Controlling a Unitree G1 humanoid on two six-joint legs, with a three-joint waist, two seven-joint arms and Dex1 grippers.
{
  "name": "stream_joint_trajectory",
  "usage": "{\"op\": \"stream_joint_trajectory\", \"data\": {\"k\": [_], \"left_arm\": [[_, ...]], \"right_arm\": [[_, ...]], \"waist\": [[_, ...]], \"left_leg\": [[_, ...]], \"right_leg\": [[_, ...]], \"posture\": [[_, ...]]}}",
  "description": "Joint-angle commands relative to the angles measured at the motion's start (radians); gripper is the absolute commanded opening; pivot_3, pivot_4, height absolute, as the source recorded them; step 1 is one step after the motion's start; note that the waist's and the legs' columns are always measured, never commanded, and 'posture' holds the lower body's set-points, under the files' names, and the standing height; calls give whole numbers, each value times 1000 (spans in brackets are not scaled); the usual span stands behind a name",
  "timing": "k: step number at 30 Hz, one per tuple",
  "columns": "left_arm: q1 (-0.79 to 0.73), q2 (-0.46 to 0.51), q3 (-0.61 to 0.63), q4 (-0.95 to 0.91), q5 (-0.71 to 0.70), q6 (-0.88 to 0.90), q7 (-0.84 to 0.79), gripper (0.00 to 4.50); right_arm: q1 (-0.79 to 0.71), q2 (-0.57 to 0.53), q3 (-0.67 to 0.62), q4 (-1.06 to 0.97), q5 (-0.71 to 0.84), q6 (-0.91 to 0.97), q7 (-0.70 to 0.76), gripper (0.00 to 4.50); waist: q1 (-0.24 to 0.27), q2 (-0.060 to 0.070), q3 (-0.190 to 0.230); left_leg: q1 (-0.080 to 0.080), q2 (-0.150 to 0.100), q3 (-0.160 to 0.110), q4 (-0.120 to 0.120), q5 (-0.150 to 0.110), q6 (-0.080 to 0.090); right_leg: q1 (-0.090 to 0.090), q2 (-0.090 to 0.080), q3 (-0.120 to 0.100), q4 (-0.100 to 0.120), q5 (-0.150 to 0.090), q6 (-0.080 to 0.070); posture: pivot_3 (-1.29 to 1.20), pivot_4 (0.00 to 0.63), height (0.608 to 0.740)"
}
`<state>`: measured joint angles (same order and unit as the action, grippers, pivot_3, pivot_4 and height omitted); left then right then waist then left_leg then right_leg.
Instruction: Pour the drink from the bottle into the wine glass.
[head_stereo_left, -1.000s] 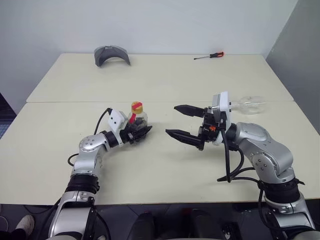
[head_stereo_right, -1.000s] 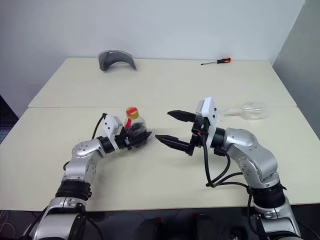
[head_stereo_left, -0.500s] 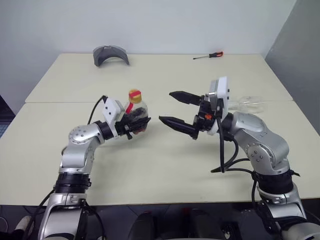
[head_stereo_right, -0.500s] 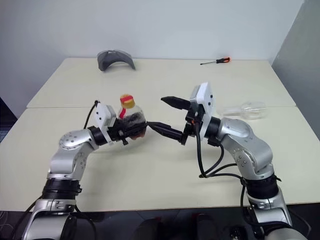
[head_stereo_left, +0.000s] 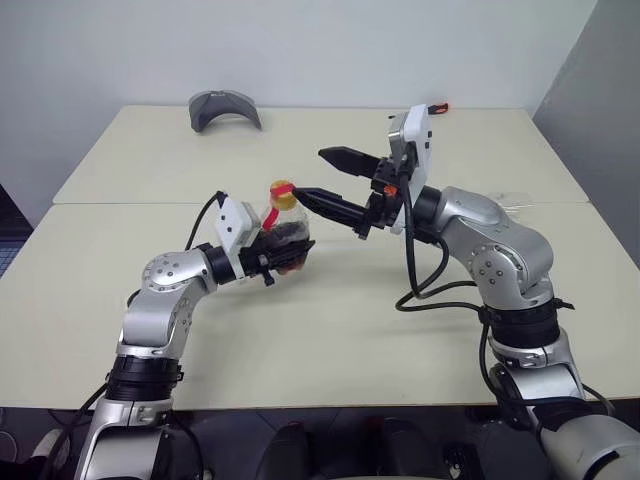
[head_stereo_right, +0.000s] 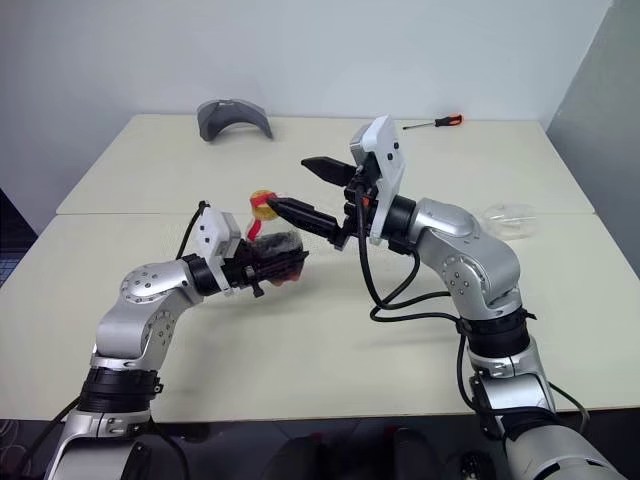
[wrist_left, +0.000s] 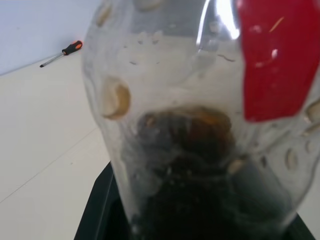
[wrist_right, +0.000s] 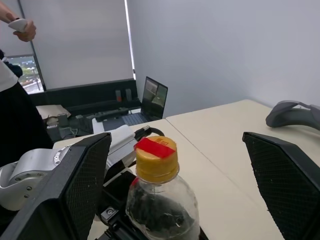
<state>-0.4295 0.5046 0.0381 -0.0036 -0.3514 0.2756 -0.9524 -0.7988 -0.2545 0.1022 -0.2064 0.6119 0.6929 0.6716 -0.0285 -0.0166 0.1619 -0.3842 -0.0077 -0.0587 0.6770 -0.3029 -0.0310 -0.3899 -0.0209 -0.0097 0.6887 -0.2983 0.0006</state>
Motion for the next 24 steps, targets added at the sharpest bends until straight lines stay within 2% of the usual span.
{"op": "stream_joint_trajectory", "data": {"k": [1,9,23,24], "left_arm": [[-40,-9,-2,-28,-16,-13,8,1658],[-61,-35,-10,-32,-48,13,-9,1427],[-85,-26,-10,2,-44,-1,-32,1324],[-87,-25,-11,4,-42,-4,-34,1314]], "right_arm": [[-11,4,7,-35,16,7,15,4500],[-31,37,14,-4,-9,-5,0,4500],[-65,62,14,51,-51,-30,2,4500],[-66,65,12,54,-51,-30,4,4316]], "waist": [[0,0,0],[0,0,0],[-1,0,0],[-1,0,0]], "left_leg": [[0,0,0,0,0,0],[0,0,0,0,0,0],[0,0,0,0,0,-1],[0,0,0,0,0,-1]], "right_leg": [[0,0,0,0,0,0],[0,0,0,0,0,0],[0,0,0,0,0,0],[0,0,0,0,0,0]], "posture": [[0,150,740],[0,150,740],[0,150,740],[0,150,740]]}}
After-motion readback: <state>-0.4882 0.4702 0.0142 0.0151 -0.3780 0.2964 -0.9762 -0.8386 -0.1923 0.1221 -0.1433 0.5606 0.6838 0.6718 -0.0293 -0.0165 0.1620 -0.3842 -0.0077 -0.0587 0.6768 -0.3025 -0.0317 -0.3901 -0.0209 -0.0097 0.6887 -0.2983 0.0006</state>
